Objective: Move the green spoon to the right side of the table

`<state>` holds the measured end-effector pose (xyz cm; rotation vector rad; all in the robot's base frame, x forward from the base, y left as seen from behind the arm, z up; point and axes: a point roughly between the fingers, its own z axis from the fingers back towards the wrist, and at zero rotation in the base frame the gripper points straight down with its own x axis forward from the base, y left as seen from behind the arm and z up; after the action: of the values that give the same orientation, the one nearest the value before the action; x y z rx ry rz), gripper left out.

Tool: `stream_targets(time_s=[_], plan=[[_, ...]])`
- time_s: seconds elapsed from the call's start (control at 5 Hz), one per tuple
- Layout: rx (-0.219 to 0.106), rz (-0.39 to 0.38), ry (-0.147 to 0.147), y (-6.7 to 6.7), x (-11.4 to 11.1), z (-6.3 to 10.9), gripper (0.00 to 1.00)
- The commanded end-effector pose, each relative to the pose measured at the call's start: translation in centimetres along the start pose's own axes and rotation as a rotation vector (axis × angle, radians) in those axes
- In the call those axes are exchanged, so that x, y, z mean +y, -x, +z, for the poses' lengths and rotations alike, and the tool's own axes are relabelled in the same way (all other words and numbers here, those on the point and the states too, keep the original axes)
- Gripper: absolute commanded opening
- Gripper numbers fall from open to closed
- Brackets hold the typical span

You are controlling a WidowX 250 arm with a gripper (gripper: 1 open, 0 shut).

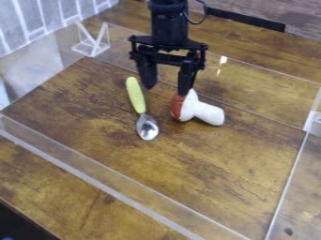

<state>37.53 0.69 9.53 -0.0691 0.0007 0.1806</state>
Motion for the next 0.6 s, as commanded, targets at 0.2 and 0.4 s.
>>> stream_targets(time_s=[0.2, 0.4], plan=[[-0.100, 0.166, -0.004, -0.6, 2.9, 2.1, 1.00], [-0.101, 0.243, -0.002, -0.8, 3.8, 1.1, 1.00]])
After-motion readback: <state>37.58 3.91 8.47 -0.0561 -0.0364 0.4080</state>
